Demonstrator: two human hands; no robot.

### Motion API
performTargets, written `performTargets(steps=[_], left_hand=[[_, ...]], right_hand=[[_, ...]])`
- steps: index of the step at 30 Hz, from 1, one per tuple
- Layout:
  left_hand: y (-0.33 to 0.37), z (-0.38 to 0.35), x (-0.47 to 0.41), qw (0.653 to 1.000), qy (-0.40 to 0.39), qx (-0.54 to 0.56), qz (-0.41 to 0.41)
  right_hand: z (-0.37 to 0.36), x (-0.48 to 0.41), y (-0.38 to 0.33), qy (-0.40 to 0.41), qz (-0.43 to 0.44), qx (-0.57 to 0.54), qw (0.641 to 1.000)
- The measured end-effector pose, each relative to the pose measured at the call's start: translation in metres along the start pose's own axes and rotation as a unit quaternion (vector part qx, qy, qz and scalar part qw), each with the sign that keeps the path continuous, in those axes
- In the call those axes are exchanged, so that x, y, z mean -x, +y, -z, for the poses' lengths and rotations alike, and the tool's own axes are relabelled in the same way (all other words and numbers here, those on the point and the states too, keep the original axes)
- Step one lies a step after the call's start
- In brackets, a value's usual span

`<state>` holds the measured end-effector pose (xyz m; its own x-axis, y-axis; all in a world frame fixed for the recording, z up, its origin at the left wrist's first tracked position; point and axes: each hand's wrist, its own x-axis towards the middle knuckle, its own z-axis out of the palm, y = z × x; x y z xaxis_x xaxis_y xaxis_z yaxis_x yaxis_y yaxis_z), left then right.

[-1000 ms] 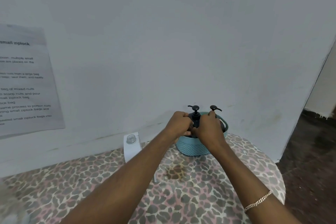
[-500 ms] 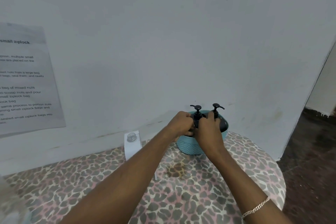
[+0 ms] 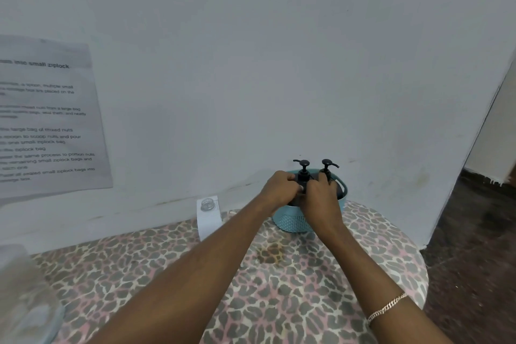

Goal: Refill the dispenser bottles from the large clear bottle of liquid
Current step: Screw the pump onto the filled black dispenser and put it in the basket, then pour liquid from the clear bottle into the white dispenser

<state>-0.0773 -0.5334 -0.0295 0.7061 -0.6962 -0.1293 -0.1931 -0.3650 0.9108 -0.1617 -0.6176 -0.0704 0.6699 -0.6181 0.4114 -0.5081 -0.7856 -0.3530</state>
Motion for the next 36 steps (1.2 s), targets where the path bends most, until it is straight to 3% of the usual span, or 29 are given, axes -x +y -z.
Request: performTargets(steps=[12,19,21,27,33,36], left_hand=[[-0.017,0.042,0.113,0.975,0.151,0.047,-0.153],[-0.037,0.066,0.169,0.966,0.189,0.046,-0.17],[-0.075,0.11,0.239,0.953,0.265,0.052,-0.135],[-0.097,0.128,0.261,0.94,0.311,0.005,-0.142],[-0.133,0.166,0.312,0.903,0.406,-0.033,-0.135],[-0.147,0.178,0.333,0.875,0.457,-0.066,-0.146]], right_hand=[[0.03,0.052,-0.047,0.131,0.07,-0.212,0.966],[0.029,0.079,-0.08,0.111,0.079,-0.291,0.947],[0.012,0.127,-0.146,0.036,0.115,-0.319,0.94],[-0.009,0.128,-0.154,-0.014,0.061,-0.286,0.956],[-0.034,0.139,-0.183,-0.073,0.012,-0.282,0.957],[-0.041,0.139,-0.191,-0.06,-0.014,-0.297,0.953]])
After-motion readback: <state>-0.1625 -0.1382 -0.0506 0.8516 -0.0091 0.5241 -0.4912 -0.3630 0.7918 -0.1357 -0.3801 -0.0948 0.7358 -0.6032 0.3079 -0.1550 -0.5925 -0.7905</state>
